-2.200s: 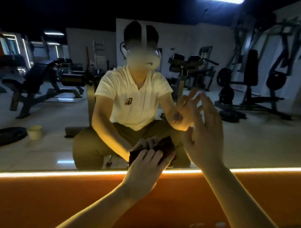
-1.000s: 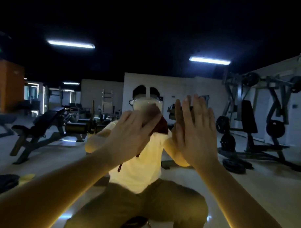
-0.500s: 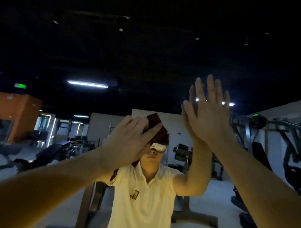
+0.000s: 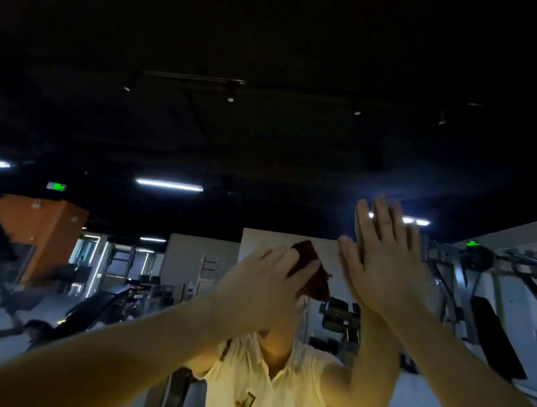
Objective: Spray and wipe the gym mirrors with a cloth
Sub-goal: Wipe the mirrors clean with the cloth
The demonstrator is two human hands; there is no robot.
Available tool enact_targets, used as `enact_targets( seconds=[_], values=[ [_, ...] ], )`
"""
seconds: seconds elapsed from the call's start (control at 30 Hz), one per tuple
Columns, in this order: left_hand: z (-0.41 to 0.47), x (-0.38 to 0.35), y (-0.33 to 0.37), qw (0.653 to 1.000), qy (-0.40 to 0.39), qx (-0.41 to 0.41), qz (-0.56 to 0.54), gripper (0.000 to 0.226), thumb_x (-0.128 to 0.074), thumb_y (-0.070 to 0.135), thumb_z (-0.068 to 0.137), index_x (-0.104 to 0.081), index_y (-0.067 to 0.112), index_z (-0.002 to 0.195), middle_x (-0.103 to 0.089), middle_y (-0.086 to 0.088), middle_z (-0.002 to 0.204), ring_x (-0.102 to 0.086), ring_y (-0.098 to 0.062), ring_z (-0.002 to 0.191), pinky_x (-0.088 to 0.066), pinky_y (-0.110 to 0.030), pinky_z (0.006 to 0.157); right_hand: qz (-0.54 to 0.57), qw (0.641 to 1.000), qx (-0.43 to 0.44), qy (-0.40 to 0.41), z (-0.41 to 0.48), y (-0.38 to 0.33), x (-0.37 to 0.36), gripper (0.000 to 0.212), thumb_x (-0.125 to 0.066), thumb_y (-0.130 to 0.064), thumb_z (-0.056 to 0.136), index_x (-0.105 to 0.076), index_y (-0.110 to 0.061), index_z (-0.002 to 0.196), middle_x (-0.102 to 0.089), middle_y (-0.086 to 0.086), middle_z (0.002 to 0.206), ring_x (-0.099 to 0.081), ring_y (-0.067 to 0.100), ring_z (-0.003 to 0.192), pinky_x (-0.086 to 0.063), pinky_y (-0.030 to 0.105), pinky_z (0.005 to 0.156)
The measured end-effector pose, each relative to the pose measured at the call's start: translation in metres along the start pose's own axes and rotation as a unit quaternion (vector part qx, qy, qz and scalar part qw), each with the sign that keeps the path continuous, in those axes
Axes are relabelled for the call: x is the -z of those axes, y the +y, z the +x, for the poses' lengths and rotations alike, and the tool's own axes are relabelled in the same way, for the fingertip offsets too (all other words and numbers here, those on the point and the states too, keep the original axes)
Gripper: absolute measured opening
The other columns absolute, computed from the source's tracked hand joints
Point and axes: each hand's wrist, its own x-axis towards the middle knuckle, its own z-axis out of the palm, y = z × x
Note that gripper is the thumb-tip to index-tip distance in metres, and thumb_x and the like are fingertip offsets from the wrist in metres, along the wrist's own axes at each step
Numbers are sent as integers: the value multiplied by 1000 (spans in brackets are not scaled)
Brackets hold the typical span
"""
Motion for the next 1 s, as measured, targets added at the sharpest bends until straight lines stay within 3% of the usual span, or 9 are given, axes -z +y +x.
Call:
enact_targets(
  seconds=[0.1,0.3,0.37,0.47,0.6,0.67,0.73,0.9,1.0],
  values=[
    [28,-1,-66,996,-13,40,77,69,-63,46,93,-45,18,153,-56,-9,120,-51,-22,100,-48,-38,87,-9,1000,-2,12,1,0,-1,70,-9,-59,106,-6,-22,166,4,8,173,10,26,159,0,53,128],
    [90,7,-127,925,17,372,72,47,-48,34,103,-47,14,146,-53,-12,118,-54,-25,99,-48,-39,89,-22,1000,-1,22,3,-4,0,69,-12,-57,107,-16,-19,165,-8,11,172,1,29,159,-5,54,127],
    [89,-3,-73,939,29,343,-8,50,-54,35,102,-43,18,147,-50,-9,122,-53,-22,100,-52,-38,89,-6,1000,-12,25,10,-5,1,69,-16,-56,106,-20,-19,164,-12,11,171,-2,27,158,-8,53,127],
    [62,-14,-13,989,7,128,-67,60,-56,41,100,-41,17,153,-52,-6,121,-51,-18,98,-47,-35,87,40,998,-28,39,39,-9,7,69,-14,-53,106,-24,-17,163,-18,10,171,-11,27,158,-14,56,127],
    [56,-3,-55,999,-39,5,9,68,-53,47,102,-32,19,160,-50,-4,126,-49,-18,103,-43,-35,92,14,1000,-3,22,70,-7,6,69,-9,-53,105,-17,-19,164,-12,7,172,-5,26,159,-6,52,128],
    [64,4,-94,997,-53,54,25,67,-43,47,107,-20,22,164,-43,-4,132,-40,-15,103,-35,-34,92,2,1000,-1,11,72,-5,3,71,-4,-55,104,-9,-20,165,-4,6,173,2,25,160,-3,51,128],
    [80,7,-133,990,-21,134,47,62,-40,45,106,-29,21,162,-47,-6,130,-33,-12,96,-31,-32,86,-13,1000,-3,2,71,-5,1,71,2,-56,102,1,-21,164,3,6,173,8,25,159,1,51,128],
    [135,1,-147,930,7,365,53,46,-42,37,105,-50,14,145,-55,-12,124,-56,-24,106,-45,-39,92,-15,1000,6,2,63,-4,-2,70,4,-60,103,11,-23,162,14,4,170,15,25,158,5,51,128],
    [147,-9,-96,940,47,336,-38,50,-46,36,106,-44,16,152,-50,-10,132,-53,-21,109,-48,-37,95,-7,1000,11,12,60,-3,-3,70,0,-60,105,5,-23,163,11,3,171,14,23,158,5,50,128]
  ],
)
